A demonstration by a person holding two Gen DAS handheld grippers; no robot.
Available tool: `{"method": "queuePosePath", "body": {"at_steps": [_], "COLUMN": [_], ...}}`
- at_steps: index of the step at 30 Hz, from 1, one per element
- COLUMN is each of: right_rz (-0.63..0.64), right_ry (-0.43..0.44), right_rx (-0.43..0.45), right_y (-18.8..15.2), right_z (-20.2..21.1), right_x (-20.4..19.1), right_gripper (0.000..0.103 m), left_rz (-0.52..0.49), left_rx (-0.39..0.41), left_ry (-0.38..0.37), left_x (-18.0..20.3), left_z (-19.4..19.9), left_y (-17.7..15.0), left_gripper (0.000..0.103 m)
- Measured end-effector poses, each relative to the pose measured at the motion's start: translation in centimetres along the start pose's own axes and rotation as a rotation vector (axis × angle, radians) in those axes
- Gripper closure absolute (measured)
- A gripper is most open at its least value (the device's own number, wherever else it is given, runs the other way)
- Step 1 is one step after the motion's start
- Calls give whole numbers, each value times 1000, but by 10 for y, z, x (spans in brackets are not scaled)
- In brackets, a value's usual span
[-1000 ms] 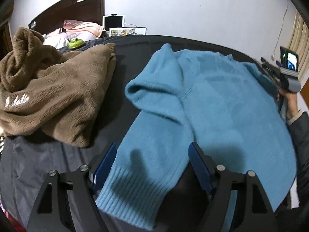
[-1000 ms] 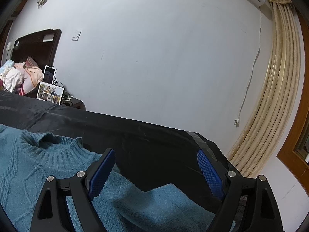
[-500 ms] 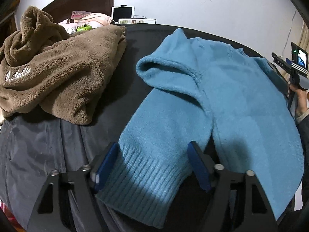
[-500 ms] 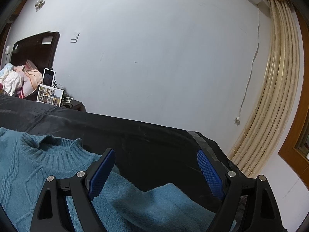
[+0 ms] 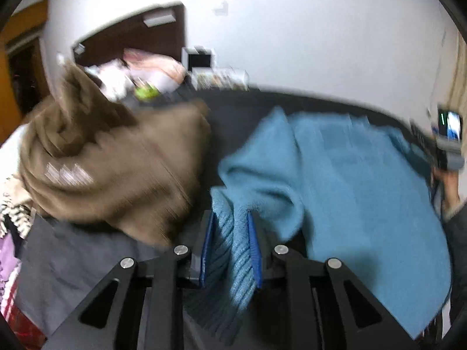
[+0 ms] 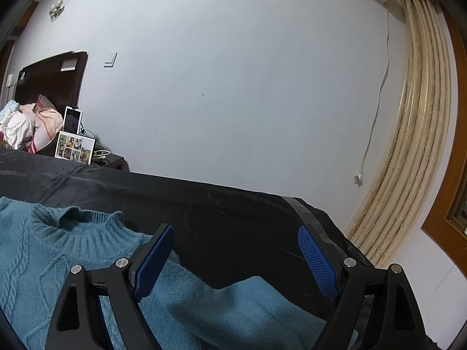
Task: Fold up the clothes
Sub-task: 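Grasp the teal sweater cuff with the left gripper and lift it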
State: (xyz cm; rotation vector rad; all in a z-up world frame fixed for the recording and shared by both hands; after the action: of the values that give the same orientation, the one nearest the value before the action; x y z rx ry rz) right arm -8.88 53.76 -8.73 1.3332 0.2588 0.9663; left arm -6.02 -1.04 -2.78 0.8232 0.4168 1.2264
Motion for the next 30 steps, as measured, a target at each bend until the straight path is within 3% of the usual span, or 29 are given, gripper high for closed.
{"method": "queuePosePath", "body": {"at_steps": [2,3,4,11,14,18,19,21,23,25,30], "right_rz": [3,5,7,14,14,17,17,17,15,11,5], "right_ry": [-1,-1,-2,-5,-3,-2,-2,-2,-3,-3,1], "right_rx": [1,2,2,3,1,1,1,1,0,0,0], "right_y": [0,0,0,1,1,1,1,1,1,1,1], "right_z": [0,0,0,0,0,0,1,1,0,0,-1], "right_x": [-1,-1,-2,-4,-4,-4,-4,-4,-4,-4,-2], "right_gripper": [15,15,15,15,15,15,15,15,15,15,15], "left_rz": [14,22,30,87,114,118,119,124,109,76,98], "left_rx": [50,70,90,214,168,43,10,-54,-88,-100,-119], "left_ry": [39,57,75,188,158,83,60,11,-9,22,82], "left_x": [-16,-24,-32,-87,-95,-85,-81,-72,-61,-51,-60], "left_z": [13,18,23,54,38,7,0,-13,-20,-23,-26], "left_y": [20,29,38,97,88,49,38,19,4,-8,-26], "left_gripper": [79,85,102,102,102,101,97,76,37,24,23]}}
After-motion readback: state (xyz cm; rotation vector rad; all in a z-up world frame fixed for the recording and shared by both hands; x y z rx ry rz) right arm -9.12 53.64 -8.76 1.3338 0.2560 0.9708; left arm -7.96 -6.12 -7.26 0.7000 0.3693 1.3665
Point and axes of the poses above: each gripper's, at about its wrist camera, not at the fingertips, and z roughly against the way its jaws point, x to its right, y to its top, the point moved 3 cm from there along -z, roughly the way its jaws point, and after that the axes turned 10 degrees about -y, right-handed, at the moved point
